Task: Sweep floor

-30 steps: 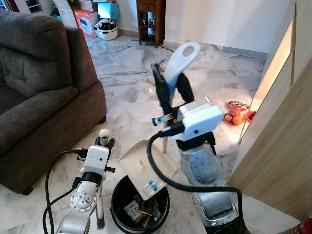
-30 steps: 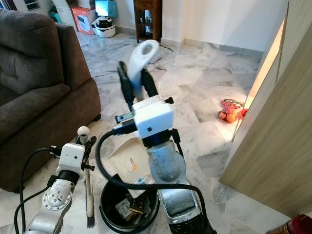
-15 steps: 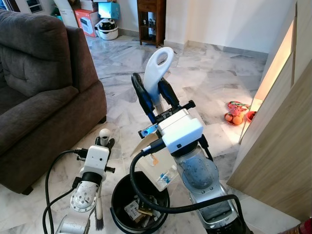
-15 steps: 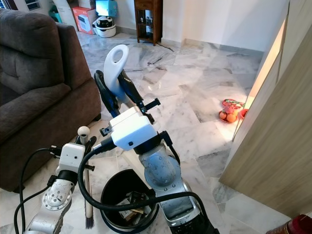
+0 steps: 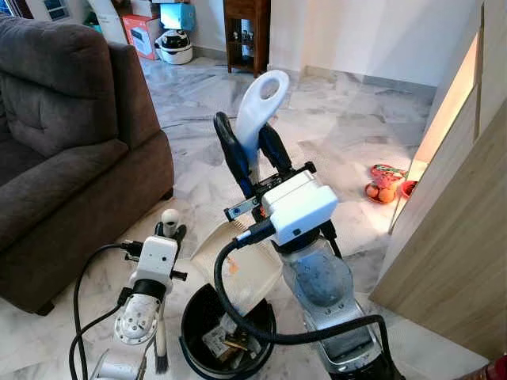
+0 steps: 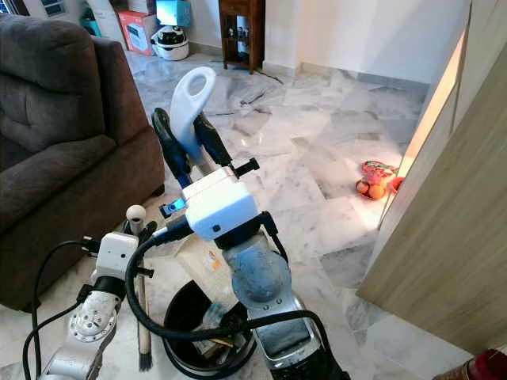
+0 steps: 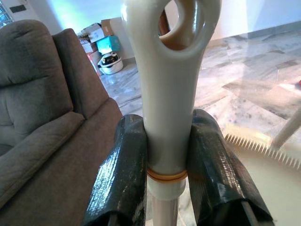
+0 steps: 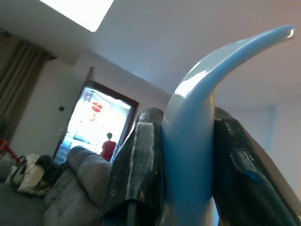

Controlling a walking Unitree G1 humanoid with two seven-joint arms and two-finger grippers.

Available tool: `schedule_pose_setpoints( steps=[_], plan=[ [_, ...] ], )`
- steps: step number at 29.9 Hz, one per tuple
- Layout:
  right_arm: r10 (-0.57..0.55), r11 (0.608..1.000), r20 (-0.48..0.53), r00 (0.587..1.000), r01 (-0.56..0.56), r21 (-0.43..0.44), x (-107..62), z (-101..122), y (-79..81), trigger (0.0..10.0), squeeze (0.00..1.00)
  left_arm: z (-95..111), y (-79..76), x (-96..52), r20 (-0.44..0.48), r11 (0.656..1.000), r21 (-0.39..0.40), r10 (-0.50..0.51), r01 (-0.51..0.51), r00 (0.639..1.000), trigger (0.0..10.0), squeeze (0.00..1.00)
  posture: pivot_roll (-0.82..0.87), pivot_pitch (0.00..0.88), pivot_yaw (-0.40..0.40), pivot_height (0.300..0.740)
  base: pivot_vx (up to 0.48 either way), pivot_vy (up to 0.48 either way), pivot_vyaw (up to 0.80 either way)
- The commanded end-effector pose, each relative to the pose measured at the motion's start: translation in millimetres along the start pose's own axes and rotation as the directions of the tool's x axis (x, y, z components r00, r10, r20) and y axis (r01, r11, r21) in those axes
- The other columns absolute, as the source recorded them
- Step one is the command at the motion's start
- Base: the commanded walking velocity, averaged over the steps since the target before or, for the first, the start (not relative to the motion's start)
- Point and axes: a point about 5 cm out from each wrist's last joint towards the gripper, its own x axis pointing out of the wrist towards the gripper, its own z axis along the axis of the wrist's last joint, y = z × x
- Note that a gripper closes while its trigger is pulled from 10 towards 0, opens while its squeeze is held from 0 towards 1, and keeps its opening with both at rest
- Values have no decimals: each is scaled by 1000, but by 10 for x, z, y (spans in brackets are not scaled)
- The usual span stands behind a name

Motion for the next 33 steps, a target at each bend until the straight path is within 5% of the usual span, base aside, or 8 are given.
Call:
schedule_pose_setpoints(
  steps=[1,8,21,33],
  plan=[
    [9,1000,127,992,-7,-18,84,225,-1,10000,0,131,27,46,73,999,40,-5,2,997,10000,0,150,17,38,740,0,0,0],
    [-20,1000,106,994,20,4,79,201,-43,10000,0,128,23,42,72,999,40,-5,2,997,10000,0,148,16,35,740,0,0,0],
    [-255,952,-2,967,250,-175,12,-62,-684,10000,0,115,11,36,69,999,38,-11,8,998,10000,0,136,0,37,740,0,0,0],
    [-421,871,-191,887,337,-357,-463,-466,-1097,10000,0,96,2,4,64,999,37,-22,20,998,10000,0,126,0,39,740,0,0,0]
  ],
)
